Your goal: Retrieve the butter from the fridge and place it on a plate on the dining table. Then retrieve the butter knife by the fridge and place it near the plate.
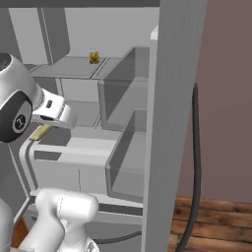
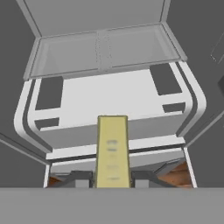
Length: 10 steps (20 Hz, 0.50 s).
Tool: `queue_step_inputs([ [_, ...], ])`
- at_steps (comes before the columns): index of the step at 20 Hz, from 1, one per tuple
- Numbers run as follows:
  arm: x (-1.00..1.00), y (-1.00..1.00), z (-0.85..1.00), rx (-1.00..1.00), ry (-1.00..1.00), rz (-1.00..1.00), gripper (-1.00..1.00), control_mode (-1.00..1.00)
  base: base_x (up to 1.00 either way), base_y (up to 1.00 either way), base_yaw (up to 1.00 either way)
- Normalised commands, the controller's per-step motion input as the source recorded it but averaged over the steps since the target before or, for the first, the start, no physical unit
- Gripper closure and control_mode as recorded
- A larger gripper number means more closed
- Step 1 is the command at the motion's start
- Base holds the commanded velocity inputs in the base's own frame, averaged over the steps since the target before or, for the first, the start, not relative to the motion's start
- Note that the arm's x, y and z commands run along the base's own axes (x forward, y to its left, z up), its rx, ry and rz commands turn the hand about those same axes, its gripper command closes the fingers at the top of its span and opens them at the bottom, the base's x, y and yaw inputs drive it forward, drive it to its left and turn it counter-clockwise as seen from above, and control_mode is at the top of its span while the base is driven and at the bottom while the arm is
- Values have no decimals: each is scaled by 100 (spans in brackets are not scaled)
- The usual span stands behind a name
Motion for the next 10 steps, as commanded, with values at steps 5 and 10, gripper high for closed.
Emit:
queue_step_inputs([
  [5,0,0,-29,-1,8,0,100,-100,0,0,0],
  [10,0,0,-8,-1,2,0,100,-100,0,0,0],
])
